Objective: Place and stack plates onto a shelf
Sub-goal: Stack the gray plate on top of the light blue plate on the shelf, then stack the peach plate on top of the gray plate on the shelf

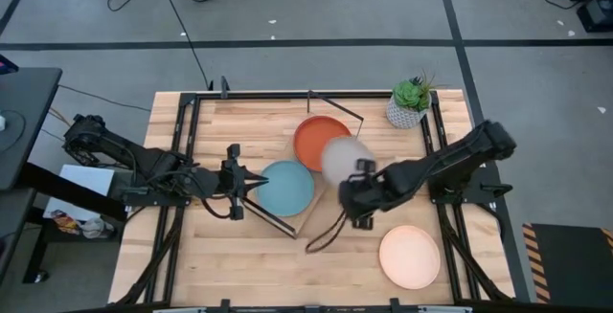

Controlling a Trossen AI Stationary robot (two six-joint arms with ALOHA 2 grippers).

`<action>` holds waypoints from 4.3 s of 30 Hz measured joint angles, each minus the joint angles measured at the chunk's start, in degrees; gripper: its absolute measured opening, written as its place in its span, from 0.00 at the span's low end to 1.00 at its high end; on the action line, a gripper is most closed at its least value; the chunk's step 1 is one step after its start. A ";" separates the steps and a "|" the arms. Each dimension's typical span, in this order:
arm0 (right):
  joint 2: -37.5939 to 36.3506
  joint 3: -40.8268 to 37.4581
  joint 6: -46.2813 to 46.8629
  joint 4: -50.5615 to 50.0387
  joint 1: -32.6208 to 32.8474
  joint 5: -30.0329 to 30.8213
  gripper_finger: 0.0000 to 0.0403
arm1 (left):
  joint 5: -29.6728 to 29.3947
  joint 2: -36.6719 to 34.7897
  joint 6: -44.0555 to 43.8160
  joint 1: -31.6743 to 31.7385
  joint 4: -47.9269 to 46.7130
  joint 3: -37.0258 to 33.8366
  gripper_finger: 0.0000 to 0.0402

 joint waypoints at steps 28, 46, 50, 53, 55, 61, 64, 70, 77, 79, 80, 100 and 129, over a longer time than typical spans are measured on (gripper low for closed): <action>26.64 19.81 -59.38 9.03 -9.79 -12.75 0.07 | 1.42 -3.13 3.39 -3.65 0.23 6.01 0.07; 25.64 20.35 -51.18 10.59 -5.66 -3.49 0.40 | 1.38 -3.13 1.94 -3.65 -1.77 5.99 0.07; 24.90 20.61 -50.48 11.02 -4.97 -0.94 0.43 | 1.38 -3.13 2.02 -3.65 -1.77 5.99 0.07; 25.11 20.53 -48.34 10.91 -4.99 1.61 0.43 | 1.38 -3.13 2.02 -3.65 -1.76 5.97 0.07; 25.08 20.34 -46.75 11.85 -5.43 1.51 0.43 | 1.38 -3.10 2.08 -3.65 -1.83 5.95 0.07; 25.08 17.07 -45.26 15.55 -6.28 1.15 0.42 | 1.38 -3.10 2.33 -3.64 -1.83 5.95 0.07; 24.71 16.94 -44.92 15.42 -5.81 5.18 0.42 | 1.38 -3.10 2.36 -3.63 -2.03 5.95 0.07; 22.22 17.06 -44.48 18.31 -4.35 6.89 0.42 | 0.42 -3.10 3.87 -3.65 -2.21 5.95 0.07; 22.37 11.76 -41.50 21.89 -5.10 2.44 0.42 | 0.29 -3.10 3.85 -3.65 -2.25 5.95 0.07; 22.42 10.58 -41.52 22.31 -5.16 2.32 0.42 | 0.29 -3.10 3.85 -3.65 -2.27 5.95 0.07; 22.42 10.35 -41.55 22.18 -5.16 2.50 0.42 | 0.29 -3.10 3.85 -3.65 -2.25 5.95 0.07; 18.66 14.52 -20.47 -3.28 5.58 -14.22 0.42 | 0.33 -2.99 2.30 -3.98 -7.35 5.90 0.07; 18.24 -12.45 -11.99 -0.94 13.17 -24.20 0.22 | 0.31 -2.99 3.81 -3.93 -7.91 5.90 0.07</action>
